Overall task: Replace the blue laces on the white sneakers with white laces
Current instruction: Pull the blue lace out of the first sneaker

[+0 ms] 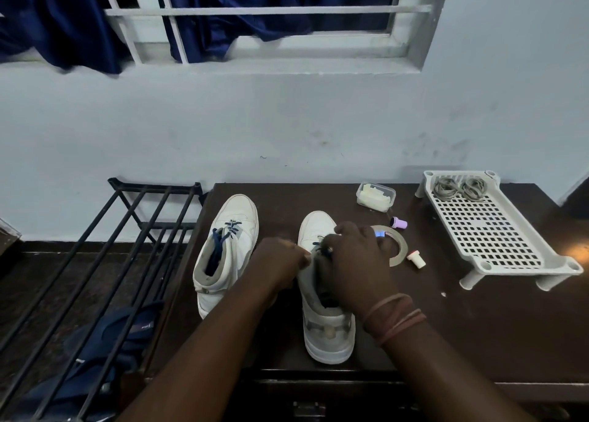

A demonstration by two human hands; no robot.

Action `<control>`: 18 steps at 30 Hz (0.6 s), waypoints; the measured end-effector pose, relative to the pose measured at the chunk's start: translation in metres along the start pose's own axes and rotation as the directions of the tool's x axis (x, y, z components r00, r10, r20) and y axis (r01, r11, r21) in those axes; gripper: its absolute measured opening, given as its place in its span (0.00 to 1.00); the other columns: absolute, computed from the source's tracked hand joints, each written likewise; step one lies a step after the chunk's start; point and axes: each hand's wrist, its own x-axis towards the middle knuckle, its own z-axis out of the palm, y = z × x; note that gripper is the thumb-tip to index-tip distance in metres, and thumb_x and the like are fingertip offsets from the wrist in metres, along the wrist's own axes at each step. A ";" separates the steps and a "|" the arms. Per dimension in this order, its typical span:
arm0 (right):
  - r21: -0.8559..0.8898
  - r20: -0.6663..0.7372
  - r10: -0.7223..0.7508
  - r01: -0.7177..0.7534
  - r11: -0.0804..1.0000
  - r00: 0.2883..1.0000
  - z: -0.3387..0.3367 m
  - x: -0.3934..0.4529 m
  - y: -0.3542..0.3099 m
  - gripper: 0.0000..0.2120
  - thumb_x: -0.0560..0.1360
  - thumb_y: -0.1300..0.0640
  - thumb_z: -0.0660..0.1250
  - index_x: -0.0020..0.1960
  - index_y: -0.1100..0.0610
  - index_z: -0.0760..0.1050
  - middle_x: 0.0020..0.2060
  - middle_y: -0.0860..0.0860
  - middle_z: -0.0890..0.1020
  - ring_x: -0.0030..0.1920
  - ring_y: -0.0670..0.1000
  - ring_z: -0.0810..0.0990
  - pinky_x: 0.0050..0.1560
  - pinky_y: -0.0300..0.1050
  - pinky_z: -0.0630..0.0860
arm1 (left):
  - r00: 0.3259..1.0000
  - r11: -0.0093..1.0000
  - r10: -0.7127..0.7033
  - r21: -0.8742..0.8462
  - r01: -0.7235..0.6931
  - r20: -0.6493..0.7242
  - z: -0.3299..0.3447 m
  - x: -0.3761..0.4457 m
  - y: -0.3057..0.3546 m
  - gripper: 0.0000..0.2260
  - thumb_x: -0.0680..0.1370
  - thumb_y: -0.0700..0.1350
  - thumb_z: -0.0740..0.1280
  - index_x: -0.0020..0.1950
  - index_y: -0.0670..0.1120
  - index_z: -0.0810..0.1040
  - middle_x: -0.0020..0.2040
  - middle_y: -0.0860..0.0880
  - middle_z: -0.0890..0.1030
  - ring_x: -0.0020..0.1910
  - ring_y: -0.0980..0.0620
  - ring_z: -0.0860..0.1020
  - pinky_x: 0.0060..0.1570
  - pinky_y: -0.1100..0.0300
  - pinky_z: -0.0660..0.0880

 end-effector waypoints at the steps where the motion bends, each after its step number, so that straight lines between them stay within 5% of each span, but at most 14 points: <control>1: -0.060 0.030 -0.045 0.047 0.997 0.999 0.003 -0.002 -0.002 0.09 0.73 0.50 0.63 0.48 0.49 0.81 0.54 0.47 0.77 0.58 0.55 0.72 0.58 0.57 0.66 | 1.000 1.000 -0.006 -0.007 0.006 0.001 0.000 -0.001 0.000 0.04 0.77 0.39 0.70 0.45 0.47 0.81 0.43 0.47 0.82 0.37 0.52 0.79 0.34 0.65 0.76; 3: -0.071 0.010 -0.029 0.030 0.997 1.000 0.003 0.000 -0.004 0.08 0.72 0.51 0.63 0.42 0.51 0.80 0.47 0.48 0.78 0.54 0.55 0.75 0.55 0.56 0.69 | 1.000 0.999 -0.013 -0.051 0.013 0.004 0.001 -0.007 0.003 0.02 0.73 0.39 0.71 0.42 0.42 0.83 0.41 0.39 0.83 0.37 0.49 0.78 0.37 0.60 0.78; 5: 0.121 -0.153 0.142 -0.124 0.985 0.978 -0.010 0.006 -0.001 0.08 0.72 0.50 0.64 0.40 0.51 0.80 0.42 0.48 0.79 0.48 0.54 0.78 0.51 0.53 0.72 | 1.000 0.996 0.007 -0.085 -0.008 -0.012 0.002 -0.012 0.003 0.04 0.71 0.37 0.72 0.42 0.35 0.84 0.44 0.32 0.82 0.37 0.48 0.78 0.39 0.54 0.76; 8: 0.312 -0.304 0.332 -0.236 0.920 0.893 -0.027 0.012 0.014 0.07 0.73 0.49 0.64 0.41 0.51 0.76 0.44 0.48 0.79 0.50 0.56 0.77 0.50 0.51 0.71 | 0.999 0.996 0.001 -0.091 -0.004 -0.034 0.003 -0.012 0.002 0.05 0.72 0.35 0.72 0.37 0.40 0.86 0.44 0.34 0.84 0.38 0.47 0.79 0.40 0.51 0.76; 13: 0.067 -0.151 0.103 -0.094 0.993 0.983 -0.016 0.001 0.007 0.17 0.66 0.52 0.61 0.53 0.44 0.78 0.55 0.47 0.76 0.58 0.57 0.73 0.52 0.53 0.65 | 1.000 0.997 0.004 -0.082 -0.007 -0.026 0.003 -0.012 0.005 0.05 0.69 0.39 0.72 0.41 0.38 0.85 0.44 0.36 0.84 0.39 0.46 0.81 0.46 0.44 0.82; 18: -0.116 -0.045 -0.062 0.057 0.992 0.997 0.007 -0.003 -0.004 0.07 0.66 0.53 0.67 0.42 0.47 0.80 0.47 0.47 0.78 0.54 0.56 0.74 0.54 0.58 0.65 | 1.000 0.997 -0.020 -0.072 0.020 -0.006 0.002 -0.013 0.008 0.07 0.68 0.43 0.72 0.42 0.41 0.84 0.41 0.39 0.84 0.36 0.49 0.80 0.41 0.51 0.82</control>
